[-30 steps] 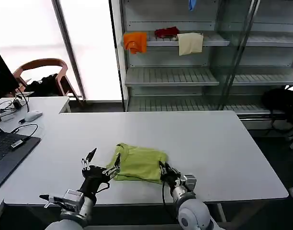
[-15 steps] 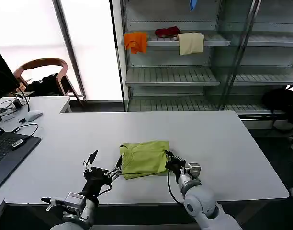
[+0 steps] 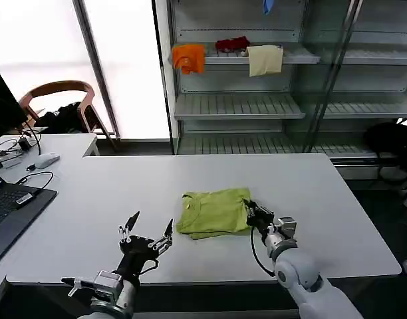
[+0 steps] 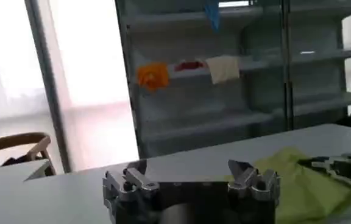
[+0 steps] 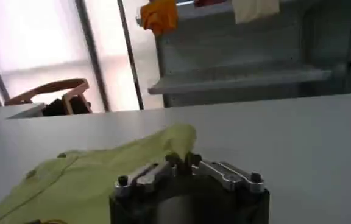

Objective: Fold and organize the clothes.

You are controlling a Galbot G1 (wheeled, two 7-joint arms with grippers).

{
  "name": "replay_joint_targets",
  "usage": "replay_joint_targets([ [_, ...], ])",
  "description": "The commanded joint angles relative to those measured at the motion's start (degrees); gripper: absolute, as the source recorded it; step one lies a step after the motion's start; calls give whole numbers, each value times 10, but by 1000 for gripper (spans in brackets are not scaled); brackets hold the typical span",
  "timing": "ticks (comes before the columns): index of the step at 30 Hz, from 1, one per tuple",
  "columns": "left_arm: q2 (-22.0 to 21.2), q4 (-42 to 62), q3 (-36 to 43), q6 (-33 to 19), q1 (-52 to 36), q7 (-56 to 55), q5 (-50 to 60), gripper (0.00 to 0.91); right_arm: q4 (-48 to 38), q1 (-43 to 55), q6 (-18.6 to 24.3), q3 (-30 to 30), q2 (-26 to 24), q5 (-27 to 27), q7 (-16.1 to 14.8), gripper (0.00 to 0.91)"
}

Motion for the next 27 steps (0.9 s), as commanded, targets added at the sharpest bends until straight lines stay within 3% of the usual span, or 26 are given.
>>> replay_joint_targets([
  [1,-2,-4,5,0,10,0,10,907,24,-38,-26,32,-49,-33,-4,907],
  [6,-5,-14,9,-5,17,-3,13,907,66,-85,5,84,-80,-35,-5,907],
  [10,1,-24,7,-38,38,-11,26,907,139,-167,73,150,-105,-43,-7,907],
  [11,3,-24,5,-51,45,-12,27,907,161,-201,106,177,-108,-55,-3,907],
  [14,7,-16,0,-90,67,-29,36,907,223,-294,142,228,-108,-76,24,907],
  [16,9,3,-5,-148,91,-42,59,907,254,-353,182,249,-111,-110,58,907],
  [17,8,8,-6,-156,101,-44,65,907,259,-376,196,256,-111,-116,65,907],
  [19,7,38,-7,-232,128,-65,102,907,269,-433,235,271,-104,-146,78,907],
  [22,1,59,-8,-303,172,-76,123,907,262,-480,289,269,-83,-176,98,907],
  [27,-8,63,-9,-362,213,-88,127,907,242,-524,350,251,-51,-209,106,907],
])
